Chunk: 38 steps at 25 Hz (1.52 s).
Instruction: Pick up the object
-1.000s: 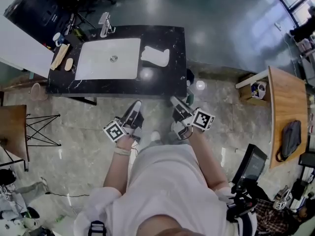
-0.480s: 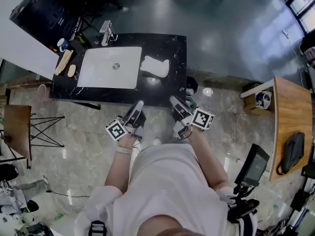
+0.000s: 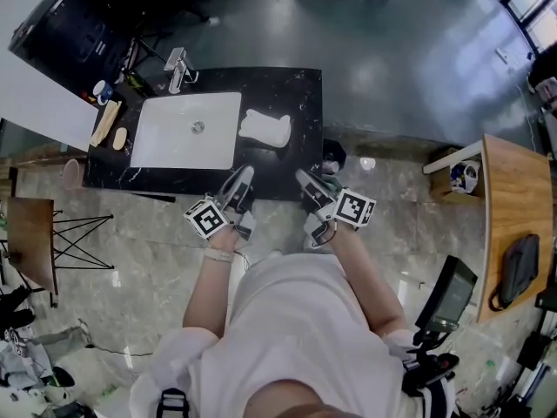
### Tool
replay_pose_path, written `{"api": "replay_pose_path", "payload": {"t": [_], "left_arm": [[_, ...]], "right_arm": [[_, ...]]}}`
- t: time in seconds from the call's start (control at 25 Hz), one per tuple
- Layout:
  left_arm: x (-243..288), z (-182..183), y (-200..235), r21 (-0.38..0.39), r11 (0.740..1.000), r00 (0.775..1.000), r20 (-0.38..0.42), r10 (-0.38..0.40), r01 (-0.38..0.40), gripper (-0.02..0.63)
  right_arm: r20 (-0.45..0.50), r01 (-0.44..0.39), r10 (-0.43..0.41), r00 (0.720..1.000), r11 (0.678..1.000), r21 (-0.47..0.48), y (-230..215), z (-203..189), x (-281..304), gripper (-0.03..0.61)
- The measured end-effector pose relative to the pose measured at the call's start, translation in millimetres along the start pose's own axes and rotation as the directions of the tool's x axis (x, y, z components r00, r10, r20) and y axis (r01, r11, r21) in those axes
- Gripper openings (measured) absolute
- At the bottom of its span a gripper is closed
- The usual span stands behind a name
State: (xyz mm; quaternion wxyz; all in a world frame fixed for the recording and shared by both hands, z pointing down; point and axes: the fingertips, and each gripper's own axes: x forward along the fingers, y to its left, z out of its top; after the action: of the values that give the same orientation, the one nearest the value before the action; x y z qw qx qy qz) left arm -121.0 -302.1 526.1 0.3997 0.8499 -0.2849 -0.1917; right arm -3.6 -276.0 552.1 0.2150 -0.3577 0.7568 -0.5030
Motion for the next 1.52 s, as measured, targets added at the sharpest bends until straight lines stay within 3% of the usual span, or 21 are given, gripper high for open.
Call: {"api": "replay_pose_path", "payload": {"t": [0.12,0.32,0.48,0.64,0.8,0.96,1.04,1.16,1.36,1.52], "left_arm": [[14.3,-0.7,11.7,0.025,1.000,1.000,-0.010,0.005,-0.005,0.021],[43.1,-5.2,31.6,0.069,0.997,0.998,-0.053,0.030,-0.027,0.127],[70.9,-9.1,40.4,0.173,0.983,0.990,-0.114,0.077,-0.057,0.146],[99.7,-20.6,55.4,0.290,0.952,0.970,-0.187,0.157,-0.098,0.162],[125.2,-40.4,76.9,0.431,0.891,0.921,-0.272,0.279,-0.142,0.228],[142.8,-54.5,97.2,0.574,0.801,0.864,-0.306,0.401,-0.169,0.268],[149.0,-60.8,107.5,0.609,0.774,0.844,-0.313,0.435,-0.174,0.273],[156.8,-66.2,118.1,0.630,0.756,0.825,-0.322,0.465,-0.180,0.275],[166.0,-73.1,123.9,0.746,0.650,0.773,-0.327,0.544,-0.142,0.275],[172.3,-79.7,127.4,0.786,0.608,0.746,-0.338,0.574,-0.112,0.274]], "right_arm": [[-0.004,-0.004,0.004,1.000,1.000,-0.011,-3.6,3.8,2.2,0.054],[-0.008,0.009,-0.009,1.000,1.000,-0.004,-7.8,8.9,0.0,0.055],[-0.009,0.017,-0.017,1.000,1.000,-0.002,-13.7,9.4,-5.8,0.054],[-0.018,0.031,-0.031,0.999,1.000,-0.003,-19.7,6.2,-11.3,0.054],[-0.025,0.039,-0.039,0.999,0.999,-0.006,-21.8,3.6,-16.0,0.055],[-0.013,0.052,-0.052,0.999,0.999,-0.009,-26.9,5.8,-24.4,0.055],[-0.004,0.062,-0.062,0.998,0.998,-0.005,-30.2,7.1,-29.7,0.055],[0.013,0.081,-0.080,0.997,0.997,-0.001,-37.9,10.5,-37.7,0.054],[0.030,0.082,-0.083,0.996,0.996,0.022,-42.0,16.6,-44.4,0.054],[0.033,0.105,-0.105,0.994,0.994,0.018,-51.2,17.3,-49.6,0.054]]}}
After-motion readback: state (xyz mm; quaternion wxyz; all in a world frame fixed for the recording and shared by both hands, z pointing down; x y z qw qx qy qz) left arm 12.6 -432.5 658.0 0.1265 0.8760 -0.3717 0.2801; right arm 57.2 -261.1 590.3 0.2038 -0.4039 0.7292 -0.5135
